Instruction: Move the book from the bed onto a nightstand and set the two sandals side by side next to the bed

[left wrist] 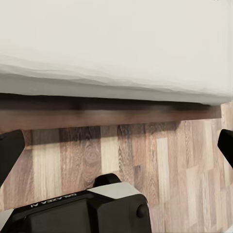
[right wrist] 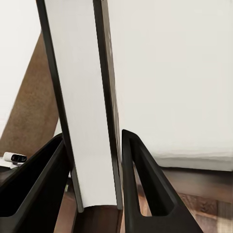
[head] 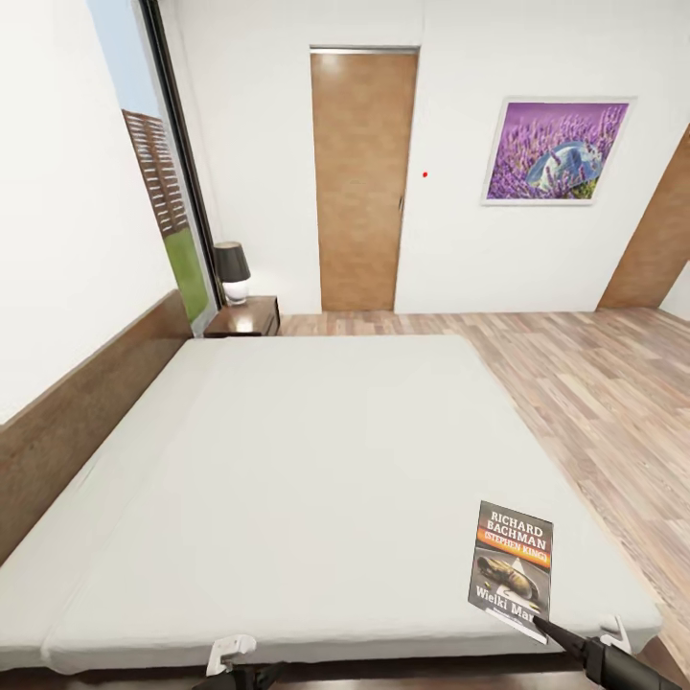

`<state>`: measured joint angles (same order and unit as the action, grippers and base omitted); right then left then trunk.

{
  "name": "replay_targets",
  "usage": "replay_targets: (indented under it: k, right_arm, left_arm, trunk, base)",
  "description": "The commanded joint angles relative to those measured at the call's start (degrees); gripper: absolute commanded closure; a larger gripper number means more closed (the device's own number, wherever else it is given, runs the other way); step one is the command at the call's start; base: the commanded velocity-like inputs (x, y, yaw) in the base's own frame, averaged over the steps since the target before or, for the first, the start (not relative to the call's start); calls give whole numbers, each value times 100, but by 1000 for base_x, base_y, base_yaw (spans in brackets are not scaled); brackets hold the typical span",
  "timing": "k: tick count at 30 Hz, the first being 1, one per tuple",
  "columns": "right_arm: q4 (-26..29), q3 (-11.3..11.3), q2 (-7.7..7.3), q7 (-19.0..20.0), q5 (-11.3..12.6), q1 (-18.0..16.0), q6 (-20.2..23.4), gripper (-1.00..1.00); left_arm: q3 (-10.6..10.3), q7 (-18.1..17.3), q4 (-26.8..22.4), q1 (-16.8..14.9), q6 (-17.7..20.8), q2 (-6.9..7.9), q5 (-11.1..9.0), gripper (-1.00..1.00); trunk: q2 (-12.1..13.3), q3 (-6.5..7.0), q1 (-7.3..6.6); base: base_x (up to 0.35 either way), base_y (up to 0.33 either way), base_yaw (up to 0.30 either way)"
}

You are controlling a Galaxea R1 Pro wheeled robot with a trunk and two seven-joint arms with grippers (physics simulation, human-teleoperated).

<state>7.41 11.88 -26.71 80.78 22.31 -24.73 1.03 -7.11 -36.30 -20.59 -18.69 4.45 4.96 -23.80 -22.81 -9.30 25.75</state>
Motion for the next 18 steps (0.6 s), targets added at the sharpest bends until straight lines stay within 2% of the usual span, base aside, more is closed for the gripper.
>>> replay_targets:
  k: [1,18]
  right_arm:
    - [-5,16,0,16,-7,-5,11,100]
    - [-5,16,0,16,-7,-5,11,100]
  left_arm:
    - [-30,-8,-6,-3,47,5,-58,-100]
    - [-28,-8,-7,-3,47,5,-57,-100]
  trunk:
    - [-11,-2,4]
    - [-11,156,4]
  base:
    - [0,0,0]
    - [0,0,0]
